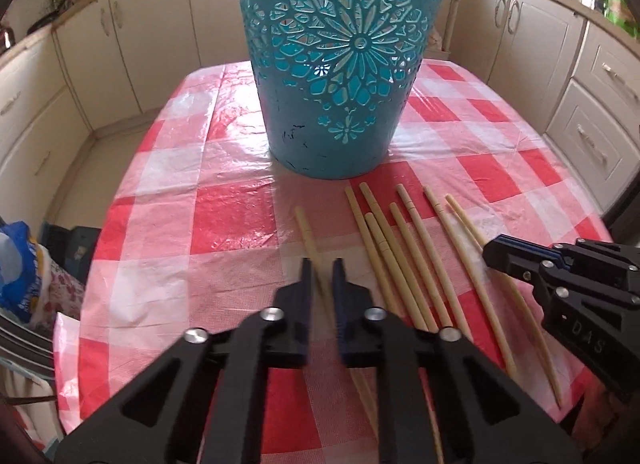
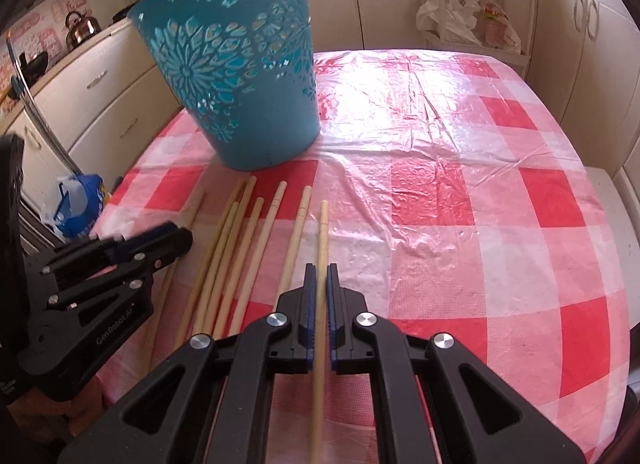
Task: Organize utensils
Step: 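Close the right gripper on a wooden stick while the left gripper grasps another stick, then lift the stick with the left gripper over the teal basket and open it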
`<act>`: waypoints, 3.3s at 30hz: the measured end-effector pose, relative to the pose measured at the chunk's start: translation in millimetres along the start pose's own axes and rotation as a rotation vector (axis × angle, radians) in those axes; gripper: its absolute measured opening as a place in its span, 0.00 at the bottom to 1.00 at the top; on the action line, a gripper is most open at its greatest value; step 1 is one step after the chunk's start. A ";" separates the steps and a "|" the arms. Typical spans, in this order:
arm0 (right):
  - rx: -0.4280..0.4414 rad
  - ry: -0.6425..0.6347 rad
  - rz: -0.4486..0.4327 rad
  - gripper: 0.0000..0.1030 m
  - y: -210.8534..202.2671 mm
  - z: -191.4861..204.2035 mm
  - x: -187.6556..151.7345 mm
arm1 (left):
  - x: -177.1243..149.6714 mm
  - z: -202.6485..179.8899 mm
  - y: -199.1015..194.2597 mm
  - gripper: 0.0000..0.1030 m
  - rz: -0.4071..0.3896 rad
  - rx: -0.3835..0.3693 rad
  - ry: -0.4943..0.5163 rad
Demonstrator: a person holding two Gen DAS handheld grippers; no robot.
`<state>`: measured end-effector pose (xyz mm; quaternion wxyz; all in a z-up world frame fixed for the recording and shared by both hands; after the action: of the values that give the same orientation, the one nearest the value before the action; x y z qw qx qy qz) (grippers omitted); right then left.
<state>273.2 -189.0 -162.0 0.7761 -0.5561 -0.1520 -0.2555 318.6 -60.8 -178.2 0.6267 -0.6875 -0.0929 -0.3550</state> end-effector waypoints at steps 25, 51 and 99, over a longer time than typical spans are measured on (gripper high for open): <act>-0.010 -0.062 0.063 0.06 2.2 3.4 5.4 | -1.5 -3.9 -18.4 0.05 0.004 0.002 0.105; 0.001 -0.060 0.075 0.06 3.9 3.9 2.1 | -5.3 -4.8 -6.8 0.05 0.034 0.026 0.109; 0.206 0.232 -0.004 0.06 0.9 -40.0 -1.8 | 197.9 80.6 -119.0 0.05 -0.768 -0.134 -0.271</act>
<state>270.2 -226.0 -177.1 0.8408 -0.4402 -0.0878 -0.3026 425.0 -25.3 39.1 0.3846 -0.6825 -0.4012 -0.4747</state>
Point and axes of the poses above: each gripper's, at about its wrist camera, not at the fingertips, and y roughly the way its jaws point, z to its left, x to its top, the point moved 1 cm from there along y, roughly the way its jaws point, and after that the axes turned 10 degrees about y, right-handed, at the moved point
